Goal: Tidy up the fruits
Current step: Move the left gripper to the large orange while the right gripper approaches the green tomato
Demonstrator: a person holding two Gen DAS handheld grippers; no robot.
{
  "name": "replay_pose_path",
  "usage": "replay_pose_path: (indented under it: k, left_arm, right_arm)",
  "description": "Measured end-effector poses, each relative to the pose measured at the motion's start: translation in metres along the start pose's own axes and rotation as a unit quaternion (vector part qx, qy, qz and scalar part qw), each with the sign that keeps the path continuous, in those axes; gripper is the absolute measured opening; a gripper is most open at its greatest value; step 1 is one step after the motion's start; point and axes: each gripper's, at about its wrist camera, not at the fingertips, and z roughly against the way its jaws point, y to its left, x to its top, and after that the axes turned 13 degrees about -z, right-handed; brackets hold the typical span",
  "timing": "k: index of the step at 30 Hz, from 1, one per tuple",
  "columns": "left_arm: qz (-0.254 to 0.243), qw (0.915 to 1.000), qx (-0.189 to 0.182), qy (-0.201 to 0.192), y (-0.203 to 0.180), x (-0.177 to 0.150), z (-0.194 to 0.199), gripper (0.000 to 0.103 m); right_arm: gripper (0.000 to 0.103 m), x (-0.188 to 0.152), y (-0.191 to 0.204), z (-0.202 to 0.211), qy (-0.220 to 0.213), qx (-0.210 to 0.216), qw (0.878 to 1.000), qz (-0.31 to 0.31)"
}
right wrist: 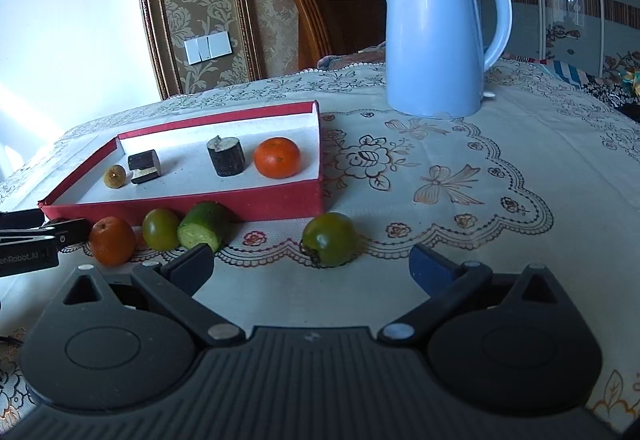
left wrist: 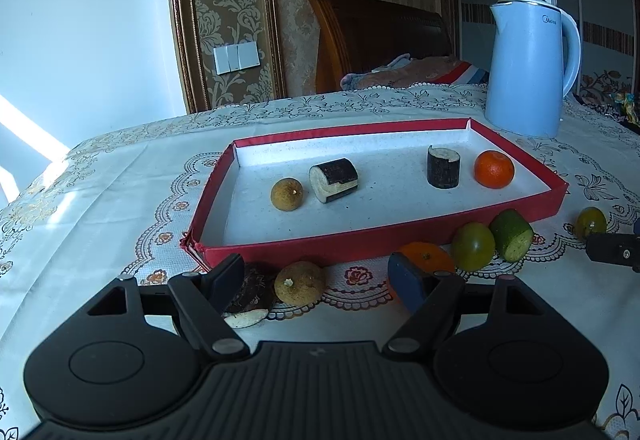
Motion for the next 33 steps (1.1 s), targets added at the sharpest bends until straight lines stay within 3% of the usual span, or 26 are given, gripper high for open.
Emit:
replay_pose_path:
  k: [12, 19, 24, 28, 33]
  left_arm:
    - [-0.011, 0.9995, -0.014, -0.026, -0.008, 0.002, 0.011, 0.079]
    - [-0.024, 0.9996, -0.013, -0.01, -0.021, 0.009, 0.004, 0.079]
    - [0.003, 0.9981, -0.061, 0.008, -0.023, 0.013, -0.002, 0.079]
    - [-0.023, 0.9989, -0.04, 0.01, -0.034, 0.013, -0.007, 0.079]
    - [-0.032, 0.9983, -0.045, 0.017, -0.037, 0.013, -0.015, 0.079]
  right_arm:
    - [0.103, 0.006, -0.012, -0.014, 0.025, -0.004, 0.999, -0.026]
    - [0.103, 0.007, -0.017, -0.016, 0.03, 0.002, 0.999, -0.042]
    - [0.103, 0.006, -0.016, -0.016, 0.03, 0.001, 0.999, -0.041]
    - [0.103, 0.006, -0.018, -0.016, 0.031, 0.004, 0.998, -0.046]
    - [0.103, 0.006, -0.018, -0.017, 0.03, 0.005, 0.998, -0.048]
